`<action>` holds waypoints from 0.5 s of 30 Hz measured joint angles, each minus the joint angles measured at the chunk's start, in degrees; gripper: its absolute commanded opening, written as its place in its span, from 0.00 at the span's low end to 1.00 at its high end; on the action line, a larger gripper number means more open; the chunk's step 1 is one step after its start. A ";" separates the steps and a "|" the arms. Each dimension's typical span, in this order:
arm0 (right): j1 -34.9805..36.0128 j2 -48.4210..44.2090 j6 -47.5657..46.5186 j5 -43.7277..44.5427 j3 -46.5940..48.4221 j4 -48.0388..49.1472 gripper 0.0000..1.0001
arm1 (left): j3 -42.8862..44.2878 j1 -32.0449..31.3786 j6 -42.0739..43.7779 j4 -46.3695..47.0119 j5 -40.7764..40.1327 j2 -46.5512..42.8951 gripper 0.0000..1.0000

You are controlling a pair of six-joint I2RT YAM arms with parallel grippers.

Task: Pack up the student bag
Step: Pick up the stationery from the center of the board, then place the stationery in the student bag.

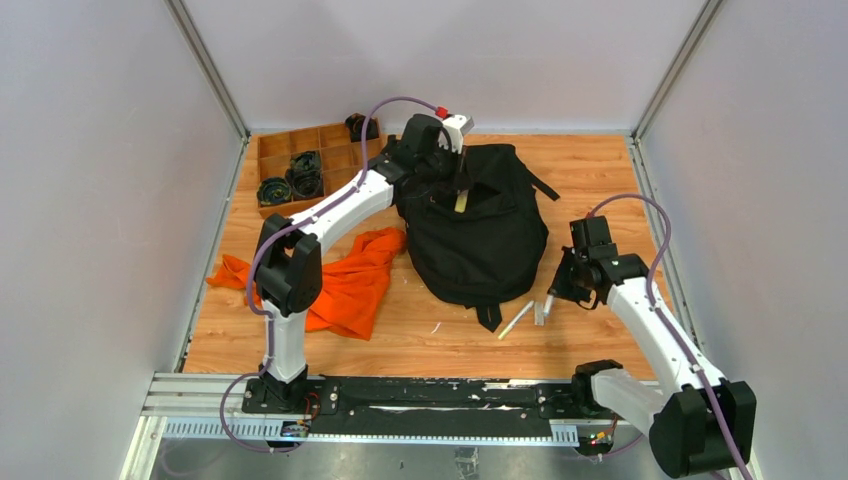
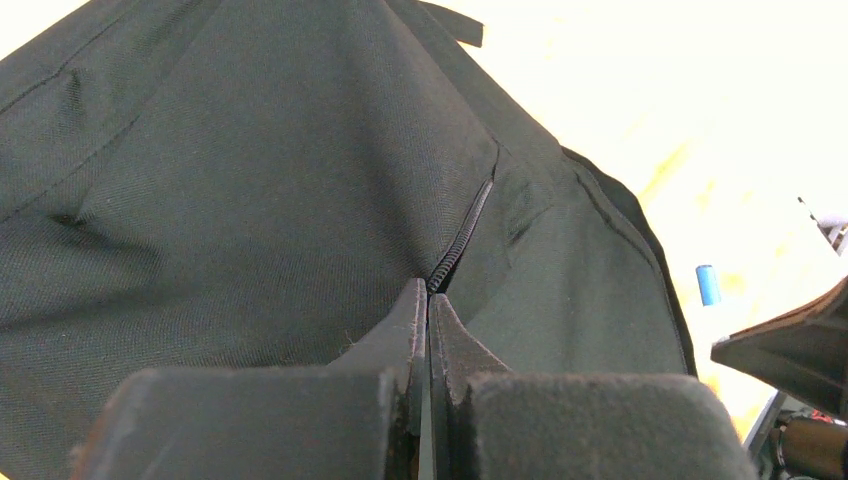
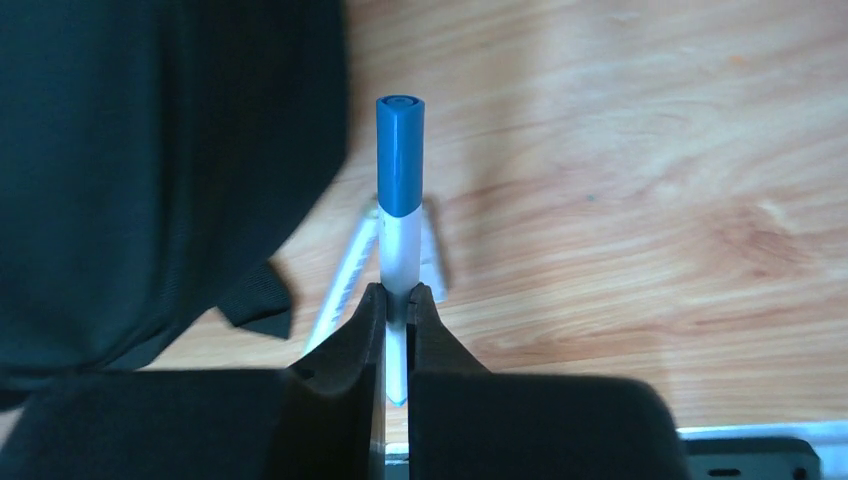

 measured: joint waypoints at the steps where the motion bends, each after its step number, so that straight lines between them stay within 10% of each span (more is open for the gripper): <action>1: 0.00 -0.42 -0.11 -1.70 0.70 0.02 0.00 | 0.00 0.00 -0.13 0.13 0.13 0.09 0.00; 15: 5.66 15.21 9.42 -26.34 12.37 20.46 0.00 | 0.00 0.09 -0.31 0.07 0.42 0.26 0.00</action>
